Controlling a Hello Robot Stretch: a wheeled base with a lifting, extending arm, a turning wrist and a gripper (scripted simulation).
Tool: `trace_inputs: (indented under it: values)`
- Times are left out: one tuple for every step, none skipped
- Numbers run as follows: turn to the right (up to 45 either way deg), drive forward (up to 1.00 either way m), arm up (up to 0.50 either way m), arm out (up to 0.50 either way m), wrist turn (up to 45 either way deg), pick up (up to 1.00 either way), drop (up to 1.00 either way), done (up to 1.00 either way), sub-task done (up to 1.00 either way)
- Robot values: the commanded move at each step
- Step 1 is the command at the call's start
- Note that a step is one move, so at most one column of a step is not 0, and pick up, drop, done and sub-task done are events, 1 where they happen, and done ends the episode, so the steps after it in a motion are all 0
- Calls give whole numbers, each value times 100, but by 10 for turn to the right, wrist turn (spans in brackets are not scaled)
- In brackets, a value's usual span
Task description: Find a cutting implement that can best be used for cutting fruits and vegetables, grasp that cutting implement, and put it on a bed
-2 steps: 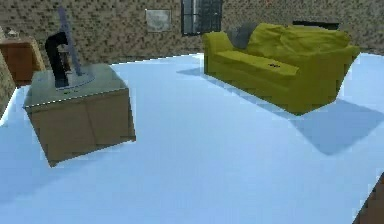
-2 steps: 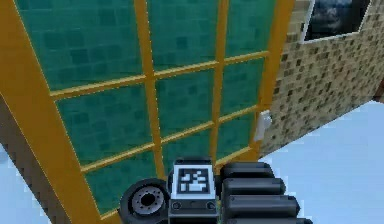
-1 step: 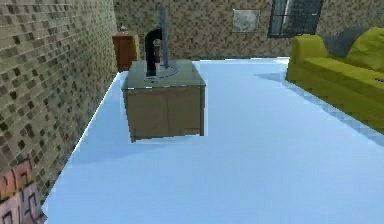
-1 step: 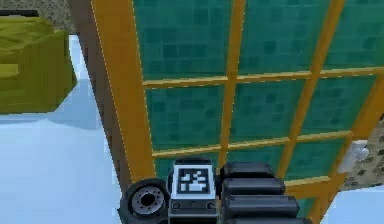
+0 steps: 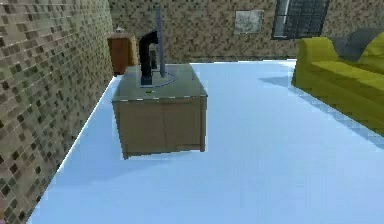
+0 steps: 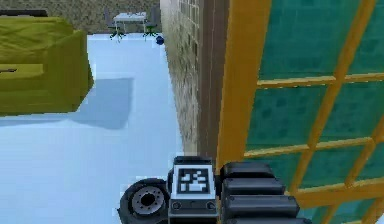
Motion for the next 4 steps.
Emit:
trace_inputs:
  values:
    - [240,0,0,0,0,0,0,0,0]
    - [0,55,0,0,0,0,0,0,0]
    - [450,0,0,0,0,0,0,0,0]
    - [90,0,0,0,0,0,0,0,0]
